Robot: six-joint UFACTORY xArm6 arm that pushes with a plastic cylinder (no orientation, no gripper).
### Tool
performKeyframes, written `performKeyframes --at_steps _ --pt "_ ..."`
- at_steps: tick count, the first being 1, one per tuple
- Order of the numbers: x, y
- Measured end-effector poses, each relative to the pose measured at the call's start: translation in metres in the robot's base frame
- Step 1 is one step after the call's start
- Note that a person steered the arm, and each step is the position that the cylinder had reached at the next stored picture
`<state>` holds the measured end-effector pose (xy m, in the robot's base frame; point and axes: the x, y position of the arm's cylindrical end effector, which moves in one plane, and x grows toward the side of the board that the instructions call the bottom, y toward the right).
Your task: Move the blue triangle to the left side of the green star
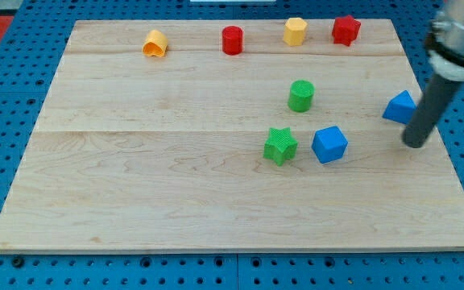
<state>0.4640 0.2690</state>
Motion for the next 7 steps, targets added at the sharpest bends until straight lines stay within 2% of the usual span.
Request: performKeyframes --at_steps 1,3,4,5,6,7 --pt "-0.034 0.019" --pt "-0.093 -0.069" --pt "-0.1 -0.126" --pt "-0.098 -0.103" --pt "-0.094 -0.047" --pt "-0.073 -0.085"
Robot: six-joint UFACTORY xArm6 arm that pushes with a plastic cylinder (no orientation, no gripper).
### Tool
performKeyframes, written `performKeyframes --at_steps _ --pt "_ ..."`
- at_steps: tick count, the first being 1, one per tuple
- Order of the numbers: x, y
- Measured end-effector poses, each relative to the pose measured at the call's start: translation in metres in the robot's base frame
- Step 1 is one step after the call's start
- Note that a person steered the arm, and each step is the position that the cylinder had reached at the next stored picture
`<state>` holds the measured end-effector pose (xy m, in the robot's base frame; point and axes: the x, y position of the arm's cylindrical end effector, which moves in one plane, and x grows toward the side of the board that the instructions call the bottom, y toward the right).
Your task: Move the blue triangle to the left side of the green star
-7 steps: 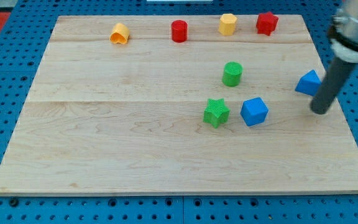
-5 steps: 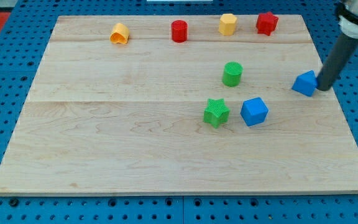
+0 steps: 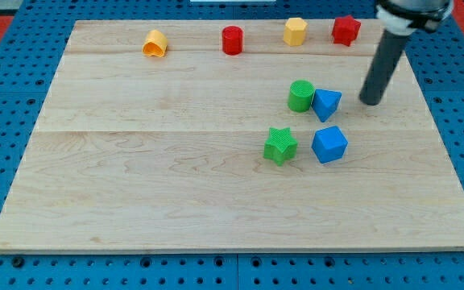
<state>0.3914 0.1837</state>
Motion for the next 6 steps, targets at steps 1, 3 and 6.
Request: performKeyframes --at_steps 1,3,6 --pt "0.003 -0.061" --pt "-0.016 -0.164" --pt "0.016 -0.165"
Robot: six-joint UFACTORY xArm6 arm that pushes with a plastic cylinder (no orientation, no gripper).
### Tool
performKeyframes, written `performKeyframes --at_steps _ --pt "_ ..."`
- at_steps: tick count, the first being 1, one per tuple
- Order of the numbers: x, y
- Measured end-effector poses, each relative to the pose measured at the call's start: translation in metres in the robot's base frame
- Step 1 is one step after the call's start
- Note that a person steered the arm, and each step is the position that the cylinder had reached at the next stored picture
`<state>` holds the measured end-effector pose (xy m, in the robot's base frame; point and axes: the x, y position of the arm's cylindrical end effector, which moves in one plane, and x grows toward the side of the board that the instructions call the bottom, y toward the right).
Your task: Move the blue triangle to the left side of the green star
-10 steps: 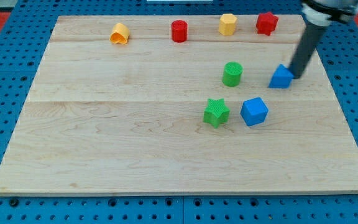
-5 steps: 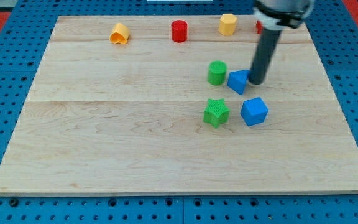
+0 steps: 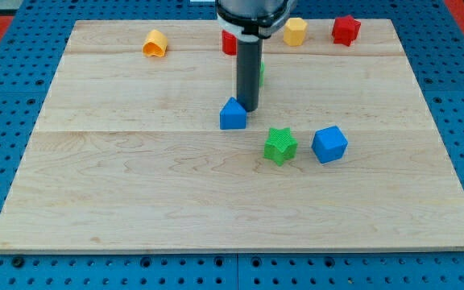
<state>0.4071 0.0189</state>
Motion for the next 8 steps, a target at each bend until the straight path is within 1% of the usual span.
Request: performKeyframes --at_steps 3,4,5,6,8 --pt "-0.004 -0.064" --pt "-0.004 -0.072" --pt "0.02 -0.062" --pt "0.034 -0.062" --pt "0.03 -0.047"
